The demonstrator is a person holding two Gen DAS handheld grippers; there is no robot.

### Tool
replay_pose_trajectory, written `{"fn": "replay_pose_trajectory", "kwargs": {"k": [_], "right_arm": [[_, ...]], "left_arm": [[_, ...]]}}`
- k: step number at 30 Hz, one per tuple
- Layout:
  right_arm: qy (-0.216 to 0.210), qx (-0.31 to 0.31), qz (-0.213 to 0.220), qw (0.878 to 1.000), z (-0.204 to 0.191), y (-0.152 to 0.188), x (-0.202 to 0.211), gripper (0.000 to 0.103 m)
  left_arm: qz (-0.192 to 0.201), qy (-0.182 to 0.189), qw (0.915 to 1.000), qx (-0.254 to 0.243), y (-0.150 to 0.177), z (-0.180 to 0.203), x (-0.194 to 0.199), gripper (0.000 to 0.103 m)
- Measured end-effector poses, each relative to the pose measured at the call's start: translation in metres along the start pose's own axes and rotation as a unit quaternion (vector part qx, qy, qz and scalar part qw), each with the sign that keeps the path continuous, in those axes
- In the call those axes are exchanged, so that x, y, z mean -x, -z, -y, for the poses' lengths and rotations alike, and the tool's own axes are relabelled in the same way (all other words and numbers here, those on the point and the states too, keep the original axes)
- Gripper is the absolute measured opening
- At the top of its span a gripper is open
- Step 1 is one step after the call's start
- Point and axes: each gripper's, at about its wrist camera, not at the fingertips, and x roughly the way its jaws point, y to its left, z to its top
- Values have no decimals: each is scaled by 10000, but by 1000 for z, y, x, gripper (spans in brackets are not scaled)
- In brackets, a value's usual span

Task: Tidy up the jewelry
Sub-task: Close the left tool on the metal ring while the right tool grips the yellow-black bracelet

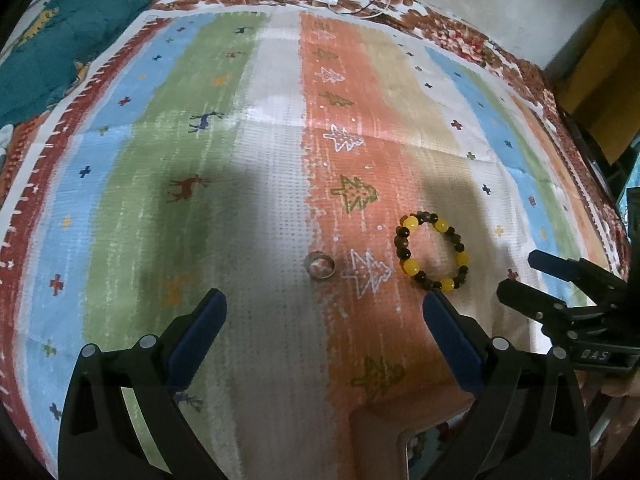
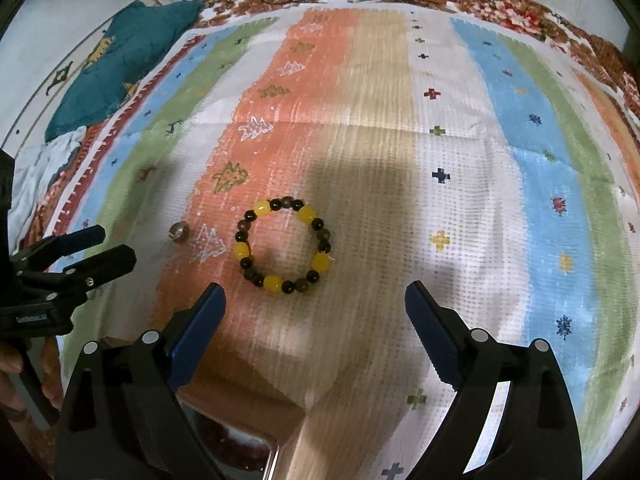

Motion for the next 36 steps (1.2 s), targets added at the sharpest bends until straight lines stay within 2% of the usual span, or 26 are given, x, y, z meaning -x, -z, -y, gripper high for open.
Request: {"fn": "replay_pose_trajectory", "kwargs": {"k": [7,10,16,28,30,31,33,34,36], "right_arm": [[22,-40,-76,10000,2,-7,-13,92],[75,-34,-117,9999,2,-11,-19,92],[170,-44,-201,9996,5,-12,-30,92],[336,65,-187,9992,2,-18,-46,92],[349,107,-180,9992,2,-17,-48,91],[335,114,-180,9992,2,-16,-49,91],[291,113,-219,9993,3,-15,-52,86],[291,104,-243,9992,3,-15,-53,79],[287,88,-255,9992,5,-14,-55,77]], "left_arm": [[-105,33,9999,-6,-4,-1,-14,96],[-51,12,9999,-119,-5,2,-16,93],[-179,-16,9997,-185,-8,1,-27,87],[-290,-117,9988,-376,-9,4,-42,68],[-334,-141,9986,-374,-10,4,-46,59],[-336,-163,9986,-385,-10,3,-47,57],[-319,-197,9983,-436,-11,4,-48,56],[-314,-205,9983,-452,-12,4,-49,56],[-308,-226,9982,-461,-13,4,-50,55]]}}
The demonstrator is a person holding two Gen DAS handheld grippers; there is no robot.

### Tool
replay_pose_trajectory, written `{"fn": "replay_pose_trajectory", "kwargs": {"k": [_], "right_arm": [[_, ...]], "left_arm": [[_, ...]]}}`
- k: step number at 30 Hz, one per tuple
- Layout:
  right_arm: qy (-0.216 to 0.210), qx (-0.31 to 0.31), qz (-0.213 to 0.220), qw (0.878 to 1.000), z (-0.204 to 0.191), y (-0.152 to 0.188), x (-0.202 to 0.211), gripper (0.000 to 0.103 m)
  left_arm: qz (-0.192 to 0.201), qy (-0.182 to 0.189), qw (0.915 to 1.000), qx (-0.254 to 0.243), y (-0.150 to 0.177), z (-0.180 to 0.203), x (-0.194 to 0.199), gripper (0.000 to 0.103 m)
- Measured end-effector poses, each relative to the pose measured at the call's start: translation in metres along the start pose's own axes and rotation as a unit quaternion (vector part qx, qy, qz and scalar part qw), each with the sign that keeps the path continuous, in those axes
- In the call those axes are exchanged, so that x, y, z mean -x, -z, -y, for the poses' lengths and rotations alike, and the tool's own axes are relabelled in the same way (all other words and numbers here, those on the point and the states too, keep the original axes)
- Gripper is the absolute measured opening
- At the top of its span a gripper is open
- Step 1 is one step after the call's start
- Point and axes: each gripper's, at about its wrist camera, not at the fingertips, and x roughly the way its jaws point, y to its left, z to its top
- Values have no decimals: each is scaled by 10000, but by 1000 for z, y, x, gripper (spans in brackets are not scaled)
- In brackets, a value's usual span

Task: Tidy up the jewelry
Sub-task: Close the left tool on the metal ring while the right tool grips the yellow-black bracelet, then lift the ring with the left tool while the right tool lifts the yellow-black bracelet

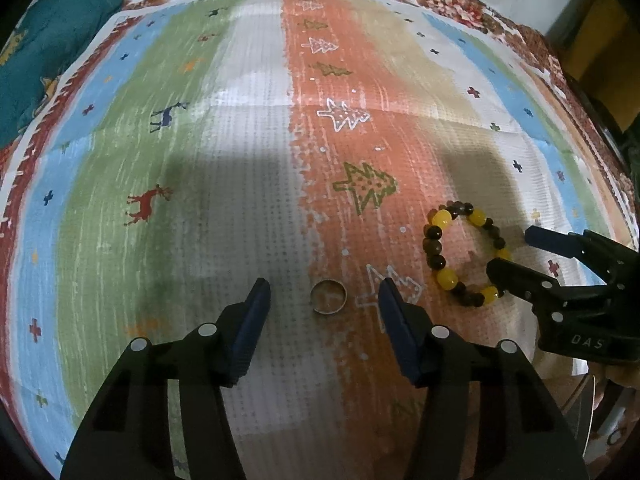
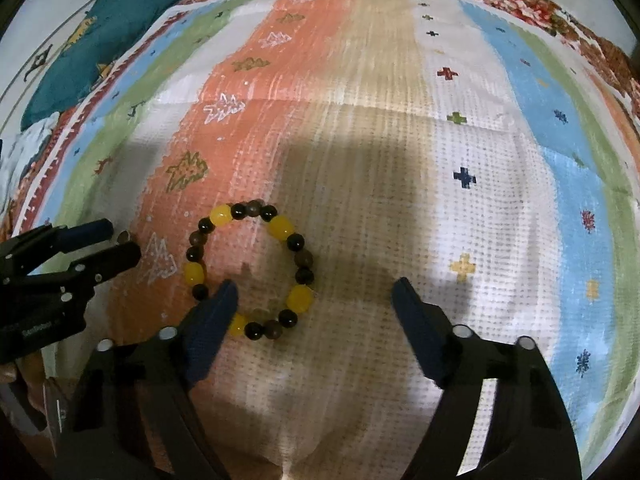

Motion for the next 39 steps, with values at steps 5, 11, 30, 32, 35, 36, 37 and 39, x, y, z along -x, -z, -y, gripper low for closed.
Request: {"fn": "replay_pose_trajectory", "kwargs": {"k": [5,11,30,32,35,36,37,39], "right_arm": [[152,22,-73,9999,1,2,-2,59],[100,-7,-165,9998,2,2,-2,23],[39,158,-95,9998,-6,6,5,12],[38,189,-66,9998,-8,6,9,12],[46,252,39,9997,-12,6,18,12],[44,266,66,9996,-12,6,21,12],[13,271,106,9996,-14,6,25,12],[-70,259,148,9995,-15,6,30,12]], "left_arm": [[-23,-82,9999,-114,1,4,-1,40],[-46,-211,9996,-200,1,6,-2,23],[-46,-198,9997,-144,4,2,4,19],[-26,-182,9997,-135,5,1,7,19],[12,-149,9998,-140,7,1,14,19],[23,-130,9998,-131,7,1,16,19],[46,-101,9999,-108,7,0,19,19],[105,-37,9999,-40,7,-3,28,19]]}}
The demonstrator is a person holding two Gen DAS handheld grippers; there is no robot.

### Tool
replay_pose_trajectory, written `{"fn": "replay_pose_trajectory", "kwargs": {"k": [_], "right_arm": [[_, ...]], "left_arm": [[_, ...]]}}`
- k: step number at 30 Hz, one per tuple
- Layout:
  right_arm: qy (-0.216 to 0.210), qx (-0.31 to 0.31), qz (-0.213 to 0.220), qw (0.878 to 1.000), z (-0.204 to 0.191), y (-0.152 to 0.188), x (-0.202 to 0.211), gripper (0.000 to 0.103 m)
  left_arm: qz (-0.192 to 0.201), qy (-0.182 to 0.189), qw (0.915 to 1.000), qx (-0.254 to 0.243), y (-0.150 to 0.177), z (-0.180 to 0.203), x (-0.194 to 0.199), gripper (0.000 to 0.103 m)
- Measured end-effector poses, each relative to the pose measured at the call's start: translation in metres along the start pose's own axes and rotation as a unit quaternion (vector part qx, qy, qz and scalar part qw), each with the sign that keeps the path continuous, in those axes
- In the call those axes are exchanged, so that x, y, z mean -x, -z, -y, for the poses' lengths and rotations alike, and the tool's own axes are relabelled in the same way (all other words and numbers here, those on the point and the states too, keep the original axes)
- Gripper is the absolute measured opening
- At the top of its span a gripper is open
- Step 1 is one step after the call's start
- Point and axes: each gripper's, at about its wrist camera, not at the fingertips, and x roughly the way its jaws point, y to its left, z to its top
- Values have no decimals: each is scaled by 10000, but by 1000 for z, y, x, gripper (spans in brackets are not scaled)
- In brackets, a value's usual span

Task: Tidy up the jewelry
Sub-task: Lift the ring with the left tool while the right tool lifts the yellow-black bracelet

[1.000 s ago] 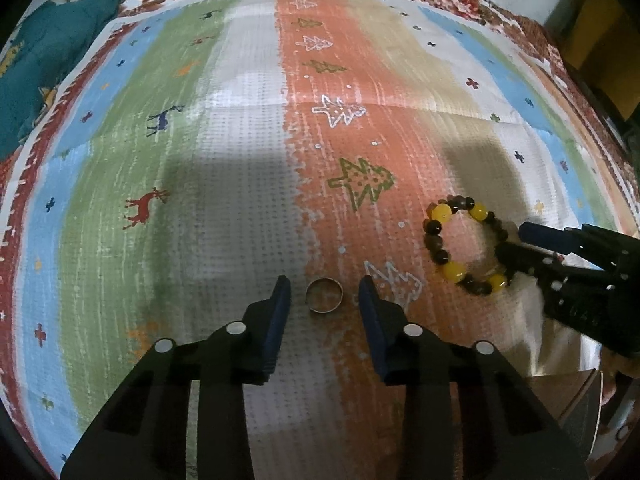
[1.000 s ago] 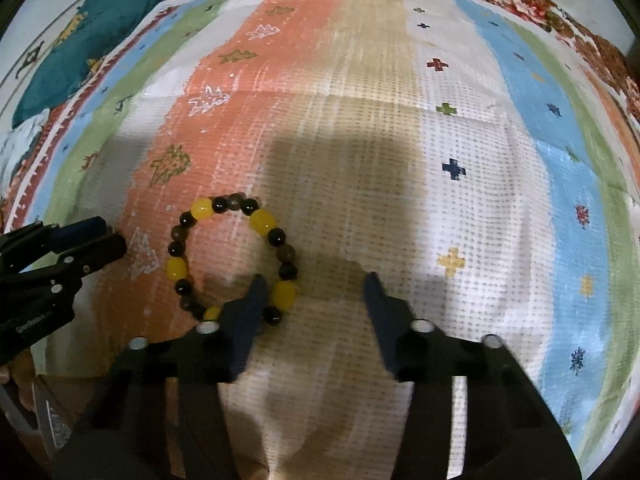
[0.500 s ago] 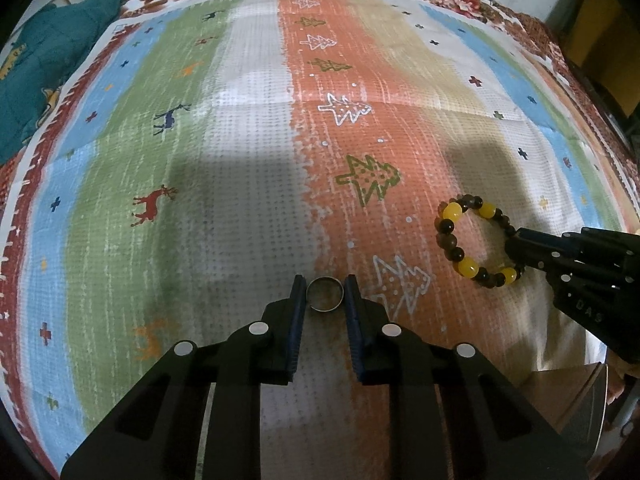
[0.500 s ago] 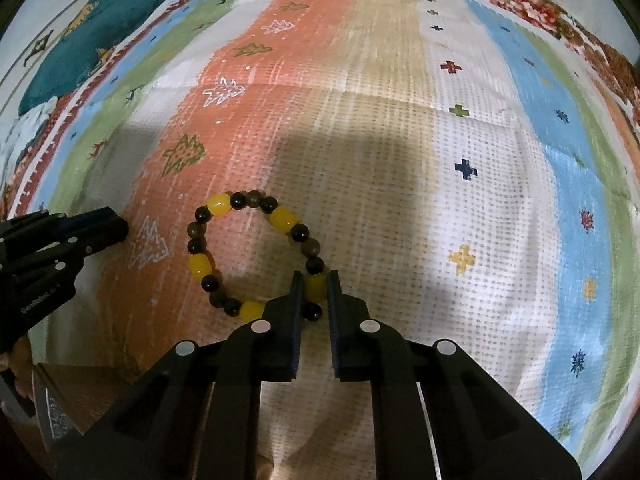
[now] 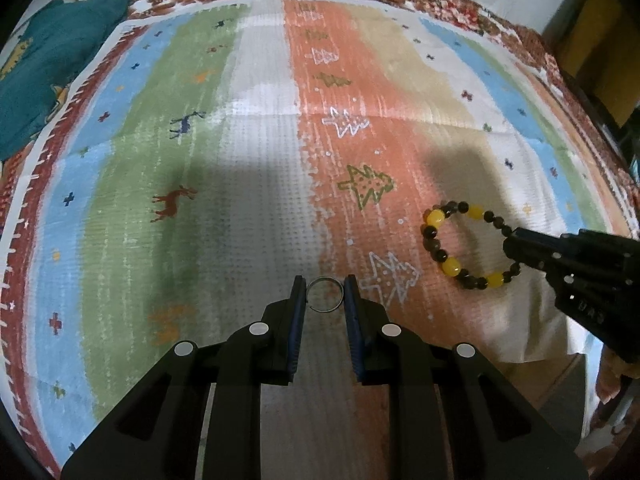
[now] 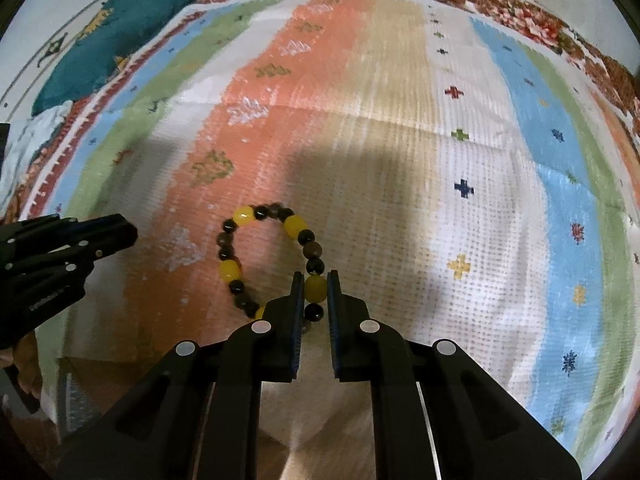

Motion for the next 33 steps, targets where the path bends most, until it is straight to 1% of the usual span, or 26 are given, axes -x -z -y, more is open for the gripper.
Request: {"fn": "replay_pose_trajectory", "kwargs": {"k": [5,8,12,18,33], "right_arm": [[-66,60,133,9999,-6,3,15,12],[-122,83,224,9996,-9,4,25,12],[-79,81,346,9993,-13,5,37,12],[-168,81,504,9986,-14,9,55,12],[-218,67,882,9958,-12,17,92,12]], "left_arm": [[155,81,9998,117,3,-3,18,19],[225,74,9997,78,6,1,25,19],[275,105,9996,40,9,6,31,19],[387,166,9991,70,11,11,42,19],[569,305,9979,19,20,28,64,19]]}}
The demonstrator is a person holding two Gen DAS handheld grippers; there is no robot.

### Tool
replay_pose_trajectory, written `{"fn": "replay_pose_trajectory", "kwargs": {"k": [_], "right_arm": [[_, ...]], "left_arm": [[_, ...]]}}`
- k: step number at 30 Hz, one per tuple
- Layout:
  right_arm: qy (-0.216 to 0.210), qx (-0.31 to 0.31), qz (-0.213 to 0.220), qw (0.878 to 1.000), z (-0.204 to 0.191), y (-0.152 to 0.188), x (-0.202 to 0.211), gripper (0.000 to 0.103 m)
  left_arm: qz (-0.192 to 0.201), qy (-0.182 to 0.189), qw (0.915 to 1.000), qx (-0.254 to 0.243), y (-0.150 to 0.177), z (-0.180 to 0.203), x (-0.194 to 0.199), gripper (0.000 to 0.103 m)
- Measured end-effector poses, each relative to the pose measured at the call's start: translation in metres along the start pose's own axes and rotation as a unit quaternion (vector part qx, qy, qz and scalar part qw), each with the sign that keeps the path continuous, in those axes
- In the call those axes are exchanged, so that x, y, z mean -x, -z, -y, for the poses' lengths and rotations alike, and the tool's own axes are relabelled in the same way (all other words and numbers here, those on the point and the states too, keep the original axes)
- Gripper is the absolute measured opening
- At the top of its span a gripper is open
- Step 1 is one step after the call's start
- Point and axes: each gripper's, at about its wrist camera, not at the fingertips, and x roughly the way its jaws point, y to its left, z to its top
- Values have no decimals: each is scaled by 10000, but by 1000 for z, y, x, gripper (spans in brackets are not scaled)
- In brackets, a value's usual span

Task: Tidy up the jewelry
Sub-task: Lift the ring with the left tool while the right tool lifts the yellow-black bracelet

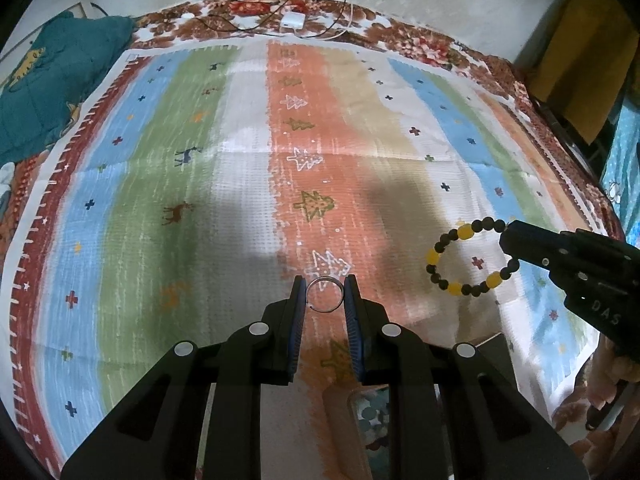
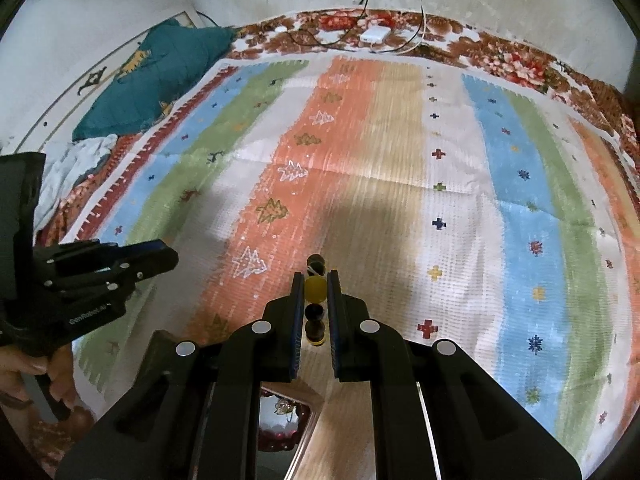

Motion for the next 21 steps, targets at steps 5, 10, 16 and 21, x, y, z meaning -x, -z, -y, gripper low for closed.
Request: {"fn": "replay_pose_trajectory", "kwargs": {"k": [5,10,16,21], "right_arm": [[-10,80,99,9999,-5,2,12,12],[-92,170,284,9994,-11,3,30,12],[-188,245,392,9988,-18,9,45,12],[-211,277,390,9986,-19,15,50,12]], "left_arm": [[71,19,10000,-45,4,6,8,19],[142,101,9998,-44,10,10,18,19],[216,132,9996,-82,16,15,28,19],[276,113,9995,-138,23,21,34,19]]}}
